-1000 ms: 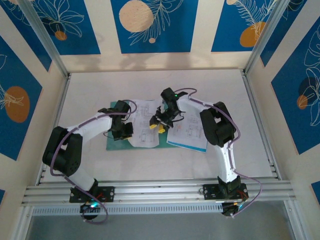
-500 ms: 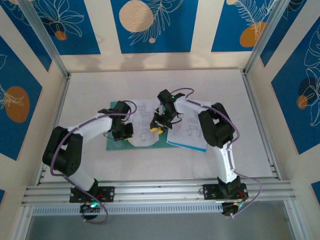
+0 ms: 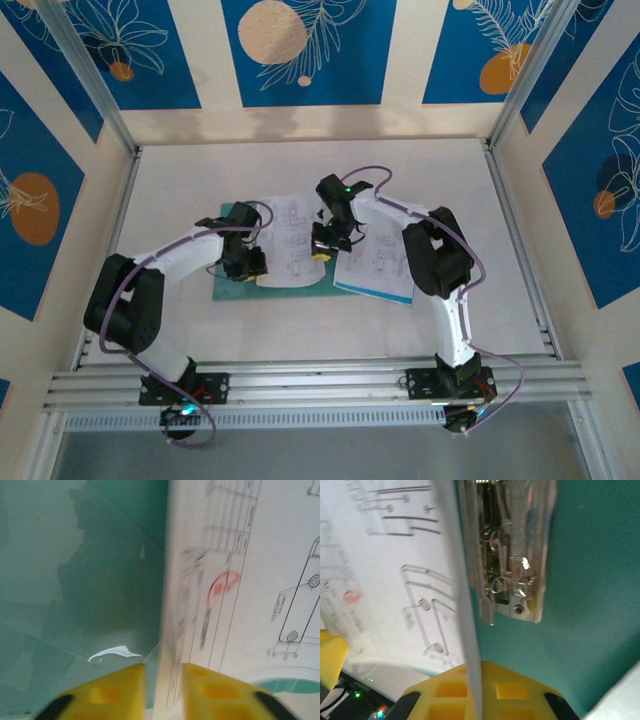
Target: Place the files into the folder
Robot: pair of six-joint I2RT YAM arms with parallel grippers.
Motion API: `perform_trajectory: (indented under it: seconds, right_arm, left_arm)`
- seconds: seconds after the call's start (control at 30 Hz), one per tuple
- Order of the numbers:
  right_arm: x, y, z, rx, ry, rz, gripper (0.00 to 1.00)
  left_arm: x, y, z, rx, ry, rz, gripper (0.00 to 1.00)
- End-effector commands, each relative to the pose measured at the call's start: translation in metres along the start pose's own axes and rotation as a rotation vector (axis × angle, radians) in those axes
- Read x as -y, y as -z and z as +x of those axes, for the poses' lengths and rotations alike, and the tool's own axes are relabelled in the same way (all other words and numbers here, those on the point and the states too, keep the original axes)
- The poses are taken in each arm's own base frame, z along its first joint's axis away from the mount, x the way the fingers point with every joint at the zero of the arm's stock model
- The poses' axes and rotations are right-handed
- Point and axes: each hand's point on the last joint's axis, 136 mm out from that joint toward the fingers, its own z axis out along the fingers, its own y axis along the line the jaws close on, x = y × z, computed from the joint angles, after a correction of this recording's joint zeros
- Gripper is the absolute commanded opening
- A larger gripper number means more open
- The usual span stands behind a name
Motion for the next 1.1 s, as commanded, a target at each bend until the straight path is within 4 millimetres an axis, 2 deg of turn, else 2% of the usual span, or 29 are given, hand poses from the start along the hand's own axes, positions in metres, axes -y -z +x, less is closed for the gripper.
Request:
perform_trajectory:
  seconds: [0.0, 0.27, 0.43, 0.57, 0.73, 0.87, 1.07]
  right_arm:
    - [0.004, 0.037, -0.012, 0.09, 0.033, 0.034, 0.0]
    - [0.011, 0.074, -0.041, 0.202, 0.139, 0.094, 0.0]
    - [0.01, 0.097, -0.046, 0.273, 0.251, 0.148, 0.0]
    - [0.007, 0.111, -0.037, 0.31, 0.313, 0.178, 0.0]
    - [-0.005, 0.121, -0.008, 0.357, 0.414, 0.25, 0.0]
    - [-0.006, 0.121, 0.01, 0.384, 0.464, 0.328, 0.0]
    - [-0.018, 0.11, 0.027, 0.375, 0.484, 0.304, 0.0]
  left_arm:
    - [-0.012, 0.014, -0.004, 0.021, 0.038, -0.044, 0.34]
    - [-0.064, 0.022, -0.007, 0.005, 0.226, -0.113, 0.35]
    - [-0.095, 0.025, -0.006, -0.009, 0.323, -0.137, 0.36]
    - [-0.114, 0.024, -0.002, -0.021, 0.399, -0.137, 0.33]
    - [-0.129, 0.023, 0.006, -0.031, 0.443, -0.137, 0.25]
    - [-0.133, 0.019, 0.011, -0.044, 0.448, -0.137, 0.22]
    - [-0.135, 0.017, 0.015, -0.046, 0.449, -0.141, 0.14]
